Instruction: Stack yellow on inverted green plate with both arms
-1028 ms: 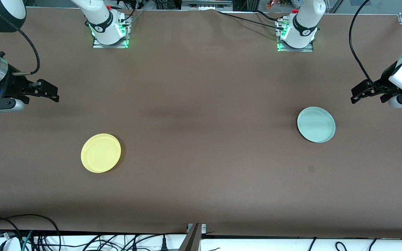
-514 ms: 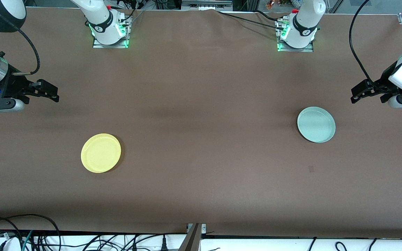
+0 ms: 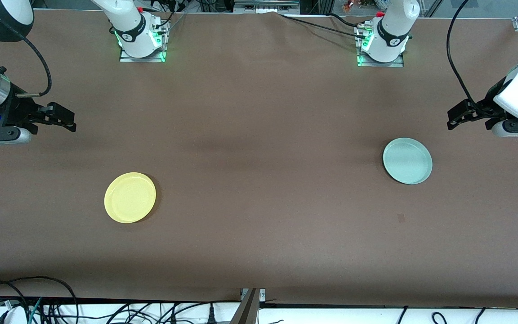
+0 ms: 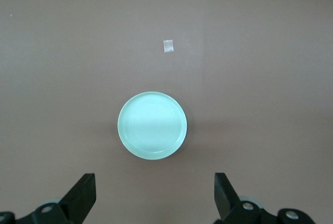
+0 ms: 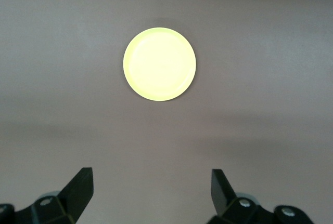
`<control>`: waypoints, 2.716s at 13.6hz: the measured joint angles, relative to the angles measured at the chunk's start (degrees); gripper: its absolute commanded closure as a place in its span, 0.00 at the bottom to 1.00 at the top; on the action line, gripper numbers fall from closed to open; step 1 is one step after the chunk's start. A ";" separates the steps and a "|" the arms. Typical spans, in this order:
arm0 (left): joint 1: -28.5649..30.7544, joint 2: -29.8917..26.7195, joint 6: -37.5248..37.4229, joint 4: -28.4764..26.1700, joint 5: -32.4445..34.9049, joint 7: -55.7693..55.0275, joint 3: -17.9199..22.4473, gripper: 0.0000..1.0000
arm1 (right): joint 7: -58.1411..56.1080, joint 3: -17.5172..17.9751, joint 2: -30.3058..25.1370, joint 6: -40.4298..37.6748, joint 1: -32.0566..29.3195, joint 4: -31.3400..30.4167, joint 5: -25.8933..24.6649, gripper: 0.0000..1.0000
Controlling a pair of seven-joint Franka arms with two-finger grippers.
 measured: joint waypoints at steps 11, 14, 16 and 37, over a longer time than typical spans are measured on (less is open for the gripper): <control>-0.05 0.00 -0.53 0.02 0.00 0.13 0.00 0.00 | 0.00 -0.16 0.00 -0.02 -0.02 0.00 0.00 0.00; 0.22 1.01 -0.86 -0.03 0.00 0.15 0.52 0.00 | 0.00 -0.30 0.01 -0.13 -0.09 0.00 0.00 0.00; 1.17 3.66 -1.22 -0.13 0.00 0.15 0.94 0.00 | 0.02 -0.28 0.04 -0.21 -0.07 0.00 0.01 0.00; 10.47 24.65 42.34 -22.66 6.26 37.12 1.11 0.00 | 0.05 0.07 3.26 1.26 0.05 -0.06 1.38 0.00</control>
